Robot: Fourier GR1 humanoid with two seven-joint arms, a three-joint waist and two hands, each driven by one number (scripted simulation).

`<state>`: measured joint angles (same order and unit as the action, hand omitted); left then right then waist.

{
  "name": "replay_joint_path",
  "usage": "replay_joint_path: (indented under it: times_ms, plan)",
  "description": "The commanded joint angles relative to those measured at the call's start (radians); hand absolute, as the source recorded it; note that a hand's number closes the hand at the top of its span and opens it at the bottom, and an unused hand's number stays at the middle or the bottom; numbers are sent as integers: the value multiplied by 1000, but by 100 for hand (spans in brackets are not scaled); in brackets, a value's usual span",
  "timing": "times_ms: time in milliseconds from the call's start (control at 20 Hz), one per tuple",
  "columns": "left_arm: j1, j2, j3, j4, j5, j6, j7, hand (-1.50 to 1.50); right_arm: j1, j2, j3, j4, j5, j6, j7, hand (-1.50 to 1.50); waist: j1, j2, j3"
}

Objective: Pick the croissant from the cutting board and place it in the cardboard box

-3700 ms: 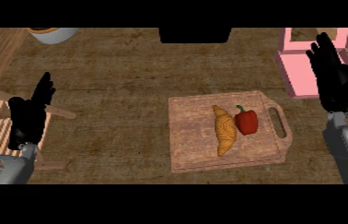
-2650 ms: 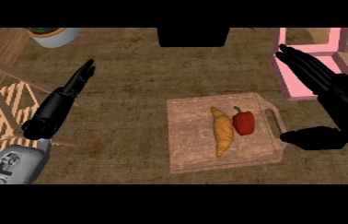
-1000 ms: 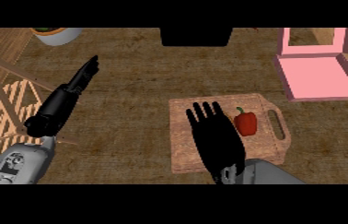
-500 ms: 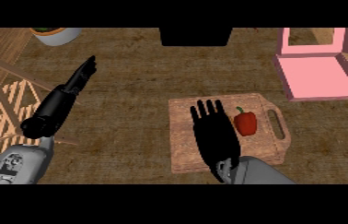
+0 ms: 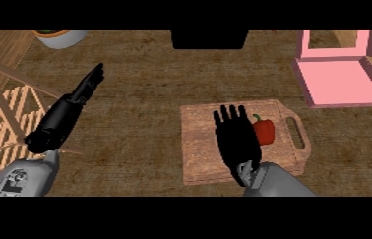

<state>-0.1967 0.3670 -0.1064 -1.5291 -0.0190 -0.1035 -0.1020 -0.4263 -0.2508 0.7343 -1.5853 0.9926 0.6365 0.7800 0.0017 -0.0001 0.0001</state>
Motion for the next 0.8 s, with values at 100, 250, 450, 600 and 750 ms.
replay_joint_path:
  times_ms: [100, 250, 450, 600, 750]
  plan:
    - [-33, -29, 45, 9, -15, -35, 34, 0, 5, 40, -61, 89, 57, -29, -113, -150, 0, 0, 0]
    - [-20, -46, 46, 21, -38, -45, -7, 0, 15, 77, -67, 168, 113, -64, -109, -150, 1, 1, 0]
    - [-41, -74, 42, -34, -66, -31, 68, 0, 18, 41, -91, 218, 172, -111, -178, -150, 0, 0, 0]
    - [-60, -68, 73, 52, -81, -51, 11, 0, 44, -6, -121, 171, 193, -75, -203, -150, -3, 0, 0]
    - [-11, -92, 64, -28, -67, -67, 45, 0, 32, -19, -185, 165, 181, -61, -258, -150, -1, -1, 0]
